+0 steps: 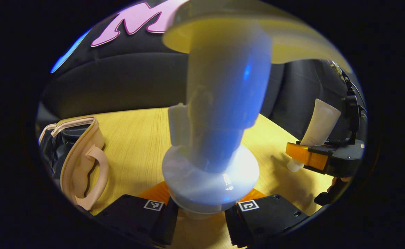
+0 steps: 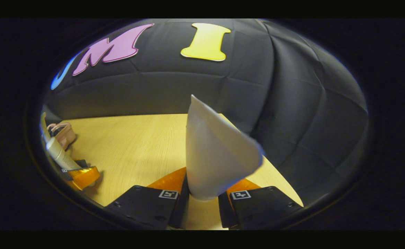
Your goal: First open the suitcase, pack the skin care products into it, and then close the suitcase.
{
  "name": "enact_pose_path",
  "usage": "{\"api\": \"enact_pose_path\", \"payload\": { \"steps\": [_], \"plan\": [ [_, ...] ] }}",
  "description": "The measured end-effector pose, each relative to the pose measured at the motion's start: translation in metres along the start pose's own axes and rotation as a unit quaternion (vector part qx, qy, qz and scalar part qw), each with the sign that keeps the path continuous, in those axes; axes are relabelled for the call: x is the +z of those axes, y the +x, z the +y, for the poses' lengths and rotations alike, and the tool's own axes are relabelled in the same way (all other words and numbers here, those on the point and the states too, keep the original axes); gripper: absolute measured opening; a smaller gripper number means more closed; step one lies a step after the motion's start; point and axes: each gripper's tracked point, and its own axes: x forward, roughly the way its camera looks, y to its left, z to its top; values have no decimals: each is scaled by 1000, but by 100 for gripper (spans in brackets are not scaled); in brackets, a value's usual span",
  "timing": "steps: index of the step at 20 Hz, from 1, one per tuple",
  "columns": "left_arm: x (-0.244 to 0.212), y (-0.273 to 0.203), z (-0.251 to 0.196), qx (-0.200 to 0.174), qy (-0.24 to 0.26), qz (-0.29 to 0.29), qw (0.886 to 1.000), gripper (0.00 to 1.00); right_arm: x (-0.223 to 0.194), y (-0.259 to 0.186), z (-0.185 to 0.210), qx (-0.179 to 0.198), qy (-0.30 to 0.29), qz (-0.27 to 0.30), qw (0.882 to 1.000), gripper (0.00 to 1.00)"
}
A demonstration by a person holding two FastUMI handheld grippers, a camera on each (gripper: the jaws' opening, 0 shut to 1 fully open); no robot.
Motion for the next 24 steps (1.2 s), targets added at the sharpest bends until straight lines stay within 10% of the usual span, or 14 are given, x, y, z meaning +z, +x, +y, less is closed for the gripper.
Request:
{"api": "enact_pose_path", "payload": {
  "steps": [12, 24],
  "plan": [
    [56, -117, 57, 16, -49, -62, 997, 61, 72, -121, 54, 55, -29, -84, 995, 40],
    [43, -187, 284, 137, -44, 8, 990, 61, 120, -232, 220, 193, -21, -109, 975, 40]
  ]
}}
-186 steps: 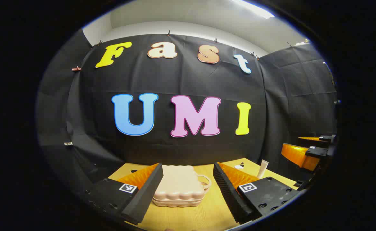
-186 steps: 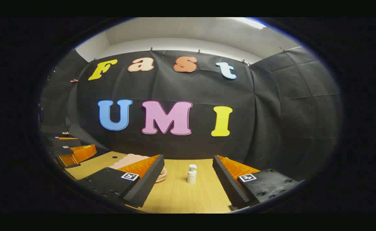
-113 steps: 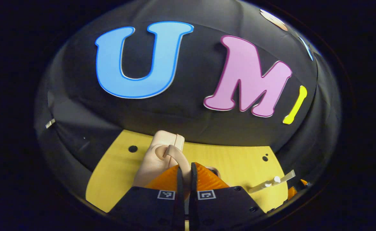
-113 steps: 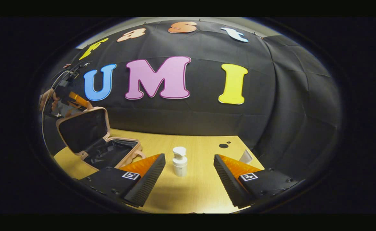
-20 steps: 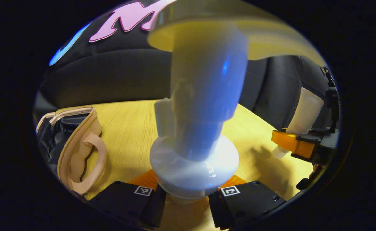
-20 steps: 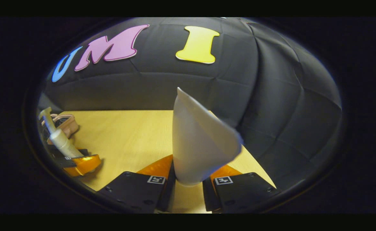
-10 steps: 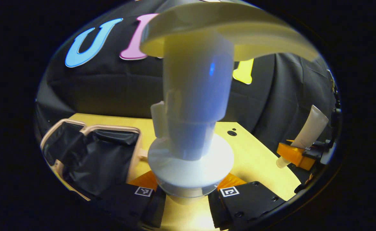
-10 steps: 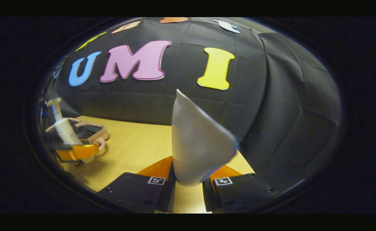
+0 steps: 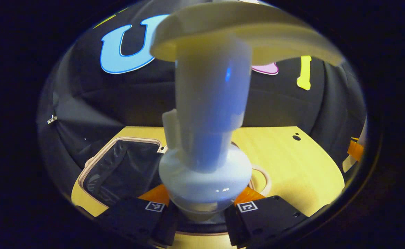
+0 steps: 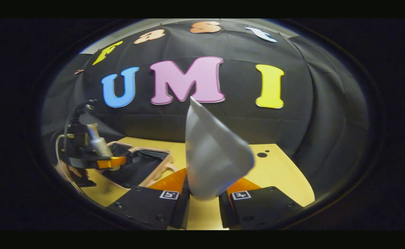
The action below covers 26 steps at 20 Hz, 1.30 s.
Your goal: First open the suitcase, pack the skin care products into it, and then close the suitcase.
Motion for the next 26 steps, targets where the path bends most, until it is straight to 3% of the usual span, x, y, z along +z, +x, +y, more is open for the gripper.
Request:
{"api": "enact_pose_path", "payload": {
  "steps": [2, 5, 6, 7, 10, 13, 14, 16, 18, 19, 20, 21, 23, 26],
  "plan": [
    [-20, 15, 16, -4, -10, 50, 999, 64, 7, 8, 29, 28, -3, -7, 1000, 35],
    [-46, 40, 24, 3, 1, 121, 993, 61, 13, 24, 65, 68, 5, -1, 998, 40],
    [-52, 49, 22, 7, 13, 144, 990, 61, 14, 29, 77, 80, 7, 0, 997, 35],
    [-59, 58, 18, 7, 25, 165, 986, 61, 16, 35, 88, 95, 9, -1, 995, 40],
    [-81, 76, 12, -2, 33, 237, 971, 65, 10, 53, 113, 130, 14, 11, 991, 40],
    [-98, 94, 11, -6, 32, 303, 953, 61, 3, 68, 128, 154, 35, 27, 987, 40],
    [-95, 97, 11, -9, 37, 306, 951, 65, 0, 72, 130, 158, 41, 35, 986, 40],
    [-92, 101, 14, -4, 45, 322, 946, 61, -13, 80, 126, 157, 28, 55, 986, 39],
    [-91, 103, 15, 4, 22, 344, 939, 65, -25, 85, 128, 165, 34, 73, 983, 39],
    [-91, 104, 16, 8, 15, 350, 937, 63, -28, 87, 128, 168, 43, 82, 981, 39],
    [-90, 102, 17, 13, 10, 349, 937, 63, -29, 91, 127, 168, 48, 87, 981, 35],
    [-89, 101, 22, 27, 14, 348, 937, 63, -31, 94, 126, 168, 45, 92, 980, 40],
    [-83, 98, 28, 43, 12, 331, 942, 64, -37, 99, 127, 171, 34, 102, 979, 40],
    [-37, 78, 30, 46, -1, 240, 970, 66, -45, 101, 138, 175, 39, 124, 976, 40]
  ]
}}
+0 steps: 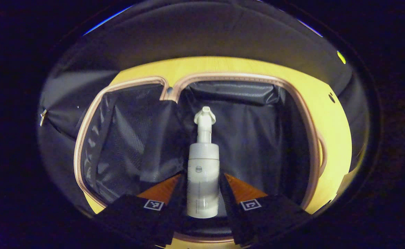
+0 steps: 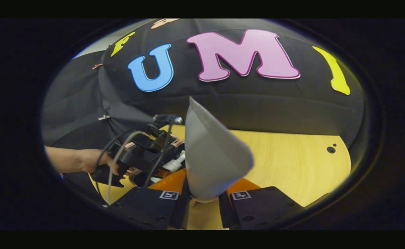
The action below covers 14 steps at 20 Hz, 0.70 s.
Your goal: First open the suitcase, pack the skin care products into it, and then close the suitcase.
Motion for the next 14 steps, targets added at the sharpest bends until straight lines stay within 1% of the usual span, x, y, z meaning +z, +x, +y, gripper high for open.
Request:
{"api": "enact_pose_path", "payload": {
  "steps": [1, 3, 4, 6, 8, 10, 11, 13, 14],
  "plan": [
    [13, -20, 2, -6, 0, -40, 999, 69, -2, 4, 4, -2, 0, 5, 1000, 40],
    [31, -68, 16, 4, 2, -111, 994, 94, -6, 16, 15, -8, -6, 16, 1000, 40],
    [36, -91, 25, 15, 3, -143, 990, 99, -12, 23, 19, -13, -10, 28, 999, 40],
    [38, -125, 38, 31, 10, -182, 983, 98, -22, 39, 25, -24, 4, 55, 998, 40],
    [31, -154, 53, 27, 12, -202, 979, 98, -32, 57, 35, -30, 40, 83, 995, 40],
    [23, -175, 58, 3, -6, -225, 974, 98, -51, 79, 45, -37, 58, 117, 991, 40],
    [12, -180, 57, -13, -19, -226, 974, 98, -62, 85, 47, -47, 48, 142, 988, 40],
    [-17, -179, 60, -29, -44, -213, 976, 99, -78, 97, 46, -67, 25, 168, 983, 40],
    [-29, -177, 62, -34, -53, -204, 977, 99, -84, 101, 48, -75, 31, 179, 980, 40]
  ]
}}
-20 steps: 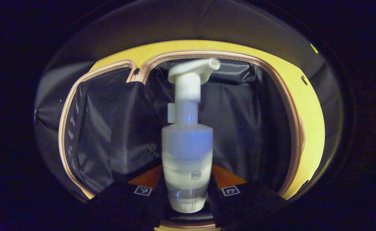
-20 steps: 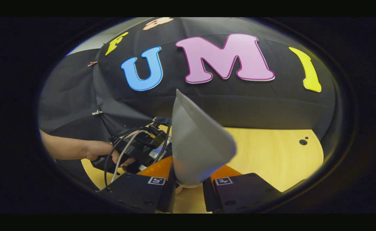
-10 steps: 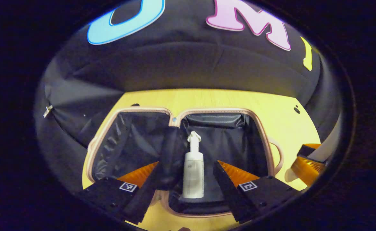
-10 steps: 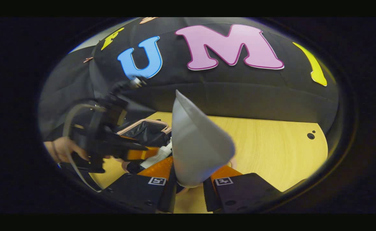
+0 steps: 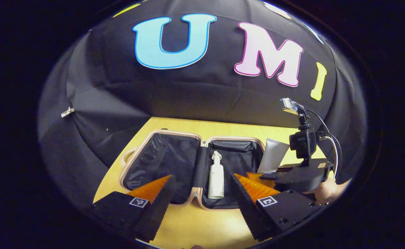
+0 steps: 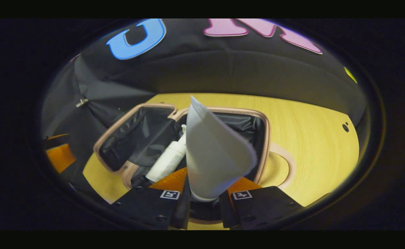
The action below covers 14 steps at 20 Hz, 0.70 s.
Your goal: First open the suitcase, pack the skin care products into it, and then close the suitcase.
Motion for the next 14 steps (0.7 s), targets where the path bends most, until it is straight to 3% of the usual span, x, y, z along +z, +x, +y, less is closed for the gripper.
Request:
{"api": "enact_pose_path", "payload": {
  "steps": [4, 5, 6, 7, 8, 9, 10, 11, 12, 14],
  "plan": [
    [-28, -9, 15, 0, -8, 31, 1000, 97, -21, 23, -10, -50, 37, 64, 996, 40],
    [-28, -9, 21, 1, -6, 30, 1000, 97, -22, 25, -13, -59, 28, 66, 996, 40],
    [-29, -9, 25, 1, -6, 28, 1000, 97, -20, 25, -14, -69, 20, 65, 995, 32],
    [-28, -9, 29, 1, -9, 29, 1000, 97, -16, 26, -16, -76, 16, 60, 995, 40],
    [-28, -8, 35, 3, -15, 30, 999, 97, -13, 26, -13, -75, 21, 54, 995, 35],
    [-26, -8, 41, 5, -20, 31, 999, 97, -11, 26, -12, -75, 28, 52, 995, 38],
    [-24, -7, 51, 15, -19, 31, 999, 97, -8, 24, -11, -74, 32, 50, 995, 46],
    [-21, -7, 65, 34, -13, 26, 999, 97, -4, 21, -12, -74, 34, 44, 996, 49],
    [-14, -6, 80, 54, -5, 17, 998, 97, 2, 17, -11, -73, 35, 35, 996, 43],
    [-5, -2, 112, 86, -4, 3, 996, 96, 13, 4, -11, -71, 30, 13, 997, 74]
  ]
}}
